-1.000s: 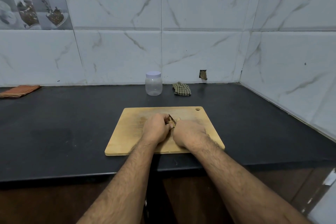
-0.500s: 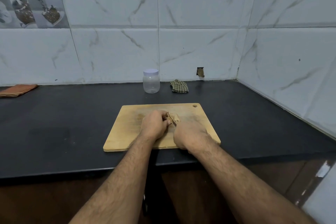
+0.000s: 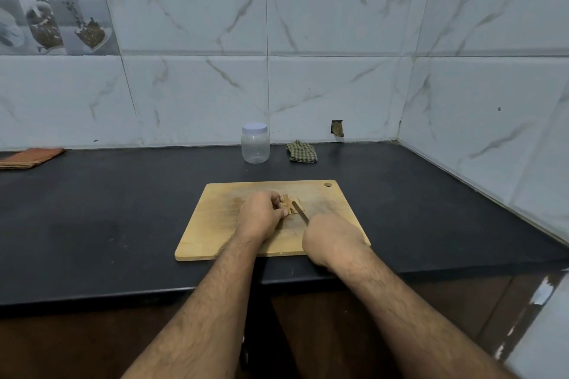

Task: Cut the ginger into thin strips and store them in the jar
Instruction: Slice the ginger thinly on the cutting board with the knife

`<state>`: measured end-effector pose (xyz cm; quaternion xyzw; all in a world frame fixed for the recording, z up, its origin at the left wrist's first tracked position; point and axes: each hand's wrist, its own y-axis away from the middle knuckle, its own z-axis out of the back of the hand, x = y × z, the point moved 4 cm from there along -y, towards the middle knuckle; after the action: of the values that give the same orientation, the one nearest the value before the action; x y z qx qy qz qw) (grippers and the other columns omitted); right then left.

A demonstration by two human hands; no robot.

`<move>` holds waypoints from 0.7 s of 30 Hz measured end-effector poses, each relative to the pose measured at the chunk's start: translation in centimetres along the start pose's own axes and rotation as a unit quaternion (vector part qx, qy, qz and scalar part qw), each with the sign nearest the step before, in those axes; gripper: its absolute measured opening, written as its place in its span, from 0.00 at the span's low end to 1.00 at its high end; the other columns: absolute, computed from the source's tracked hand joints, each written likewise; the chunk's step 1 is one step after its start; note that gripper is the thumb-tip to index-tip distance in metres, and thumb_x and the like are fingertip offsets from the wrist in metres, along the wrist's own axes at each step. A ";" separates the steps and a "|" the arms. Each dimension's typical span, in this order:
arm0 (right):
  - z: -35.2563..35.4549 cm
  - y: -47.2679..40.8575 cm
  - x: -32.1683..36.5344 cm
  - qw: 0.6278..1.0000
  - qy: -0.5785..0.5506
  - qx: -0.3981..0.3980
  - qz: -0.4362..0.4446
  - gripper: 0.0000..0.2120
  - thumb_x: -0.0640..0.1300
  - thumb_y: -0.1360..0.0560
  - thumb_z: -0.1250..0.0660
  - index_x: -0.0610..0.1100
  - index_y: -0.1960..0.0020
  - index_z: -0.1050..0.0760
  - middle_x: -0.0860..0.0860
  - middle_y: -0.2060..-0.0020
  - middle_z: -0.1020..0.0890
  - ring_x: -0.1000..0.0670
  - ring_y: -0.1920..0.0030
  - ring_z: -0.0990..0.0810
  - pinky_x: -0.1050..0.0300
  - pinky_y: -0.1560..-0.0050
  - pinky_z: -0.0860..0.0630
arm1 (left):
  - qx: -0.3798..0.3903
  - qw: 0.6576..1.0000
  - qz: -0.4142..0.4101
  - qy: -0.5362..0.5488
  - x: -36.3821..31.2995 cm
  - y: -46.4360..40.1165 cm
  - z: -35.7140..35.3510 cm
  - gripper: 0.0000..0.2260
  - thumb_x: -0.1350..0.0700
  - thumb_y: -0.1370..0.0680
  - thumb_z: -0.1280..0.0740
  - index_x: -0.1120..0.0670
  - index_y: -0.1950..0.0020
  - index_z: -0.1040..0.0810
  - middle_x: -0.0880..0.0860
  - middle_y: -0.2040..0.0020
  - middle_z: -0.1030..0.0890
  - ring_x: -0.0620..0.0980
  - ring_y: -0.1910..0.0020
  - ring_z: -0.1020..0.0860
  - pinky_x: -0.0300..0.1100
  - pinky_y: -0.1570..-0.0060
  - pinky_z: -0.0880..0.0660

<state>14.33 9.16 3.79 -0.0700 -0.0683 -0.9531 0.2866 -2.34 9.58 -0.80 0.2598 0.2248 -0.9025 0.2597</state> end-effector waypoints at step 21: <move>-0.6 -3.8 2.0 0.997 0.062 -0.017 0.032 0.13 0.41 0.19 0.42 0.43 0.38 0.23 0.47 0.43 0.20 0.46 0.44 0.21 0.53 0.49 0.24 | 0.044 0.999 0.018 -0.004 -0.1 -0.5 0.2 0.04 0.54 0.26 0.28 0.49 0.60 0.20 0.45 0.64 0.21 0.47 0.59 0.24 0.40 0.61 0.34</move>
<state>10.50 11.10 3.21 -0.0183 -0.0318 -0.9469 0.3195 -2.67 9.88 -0.48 0.2712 0.1790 -0.9077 0.2654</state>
